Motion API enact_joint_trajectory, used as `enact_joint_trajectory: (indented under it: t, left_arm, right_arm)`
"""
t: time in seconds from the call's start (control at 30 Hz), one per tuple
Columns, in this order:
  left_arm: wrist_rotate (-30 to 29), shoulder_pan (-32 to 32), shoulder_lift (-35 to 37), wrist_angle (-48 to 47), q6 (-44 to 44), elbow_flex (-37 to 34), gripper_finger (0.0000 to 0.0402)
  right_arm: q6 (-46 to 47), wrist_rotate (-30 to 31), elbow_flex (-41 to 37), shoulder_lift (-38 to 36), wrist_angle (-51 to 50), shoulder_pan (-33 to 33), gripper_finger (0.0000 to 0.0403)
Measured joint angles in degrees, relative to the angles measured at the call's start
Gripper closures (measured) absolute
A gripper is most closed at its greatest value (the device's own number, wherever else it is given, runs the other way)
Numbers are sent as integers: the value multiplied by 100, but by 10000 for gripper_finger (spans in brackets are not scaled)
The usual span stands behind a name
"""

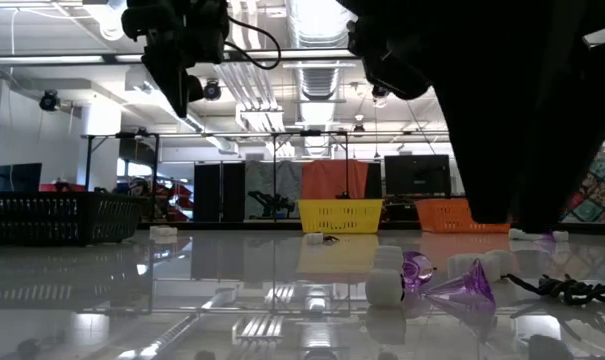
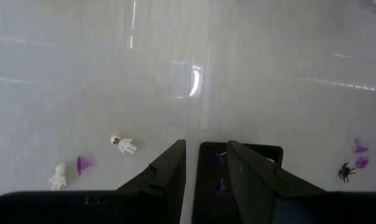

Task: Sort Halloween decoration
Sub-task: Put the black spider toy into the yellow bin

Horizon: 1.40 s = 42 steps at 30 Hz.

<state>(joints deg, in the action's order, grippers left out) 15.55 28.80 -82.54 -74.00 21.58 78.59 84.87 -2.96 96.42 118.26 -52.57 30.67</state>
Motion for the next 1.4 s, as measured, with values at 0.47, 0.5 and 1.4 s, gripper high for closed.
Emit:
enact_joint_trajectory:
  t: [0.47, 0.5, 1.4]
  left_arm:
    - [4, 0, 0, -8, -4, 0, 301]
    - [5, 0, 0, -11, -4, 0, 301]
    - [4, 0, 4, -175, 151, 0, 301]
  right_arm:
    - [259, -201, 190, 477, -243, 132, 216]
    - [257, -199, 190, 489, -242, 132, 216]
    - [667, -293, 237, 461, -562, 25, 393]
